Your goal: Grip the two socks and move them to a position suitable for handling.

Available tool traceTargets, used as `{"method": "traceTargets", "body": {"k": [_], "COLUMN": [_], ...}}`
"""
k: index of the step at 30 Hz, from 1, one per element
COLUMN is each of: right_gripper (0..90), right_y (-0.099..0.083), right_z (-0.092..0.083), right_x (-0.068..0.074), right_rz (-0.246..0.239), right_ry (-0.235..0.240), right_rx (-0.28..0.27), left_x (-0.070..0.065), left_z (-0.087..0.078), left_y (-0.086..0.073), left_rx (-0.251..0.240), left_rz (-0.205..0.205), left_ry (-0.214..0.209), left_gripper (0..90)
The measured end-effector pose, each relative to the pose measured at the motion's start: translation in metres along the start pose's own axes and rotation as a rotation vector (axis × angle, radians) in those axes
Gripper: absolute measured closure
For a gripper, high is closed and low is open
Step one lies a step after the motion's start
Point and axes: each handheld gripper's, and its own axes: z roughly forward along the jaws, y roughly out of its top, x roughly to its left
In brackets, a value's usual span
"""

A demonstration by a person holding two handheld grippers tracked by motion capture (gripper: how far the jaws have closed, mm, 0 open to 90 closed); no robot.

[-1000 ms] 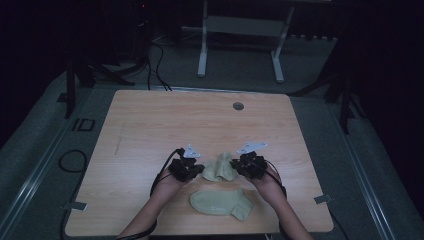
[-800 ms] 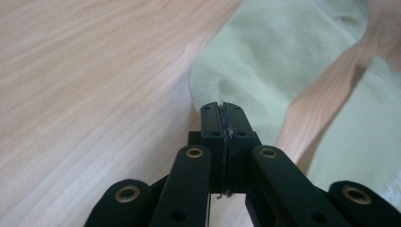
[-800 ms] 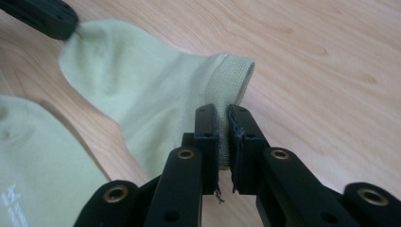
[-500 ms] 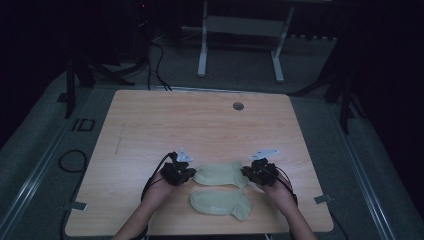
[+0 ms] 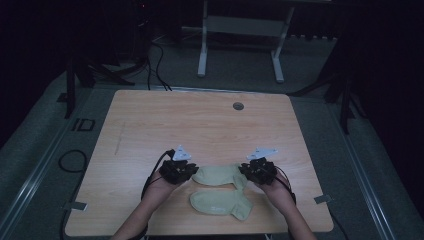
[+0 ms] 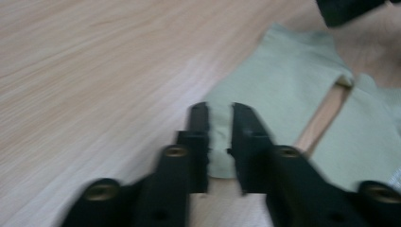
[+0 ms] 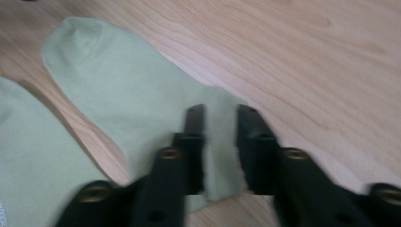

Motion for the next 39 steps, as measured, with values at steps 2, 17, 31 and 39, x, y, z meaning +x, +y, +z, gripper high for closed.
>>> {"method": "traceTargets", "body": {"k": [2,17,31,39], "right_gripper": [81.4,62.6,54.0,49.2], "right_y": [0.0,-0.006,0.0,-0.004], "right_z": [0.003,0.03,0.021,-0.009], "right_x": [0.004,-0.004,-0.002,0.006], "right_rz": [-0.005,-0.071,-0.081,-0.077], "right_ry": [0.016,0.046,0.046,0.057], "right_rx": [-0.002,0.072,0.052,0.018], "left_x": [-0.003,0.004,0.002,-0.007], "left_z": [0.006,0.037,0.017,-0.018], "left_y": [-0.001,-0.005,0.004,-0.005], "left_rx": [0.014,0.069,0.037,0.003], "left_rz": [0.009,0.009,0.011,0.008], "left_ry": [-0.004,0.035,0.013,0.014], "left_gripper": [83.6,71.7,58.4,49.2]}}
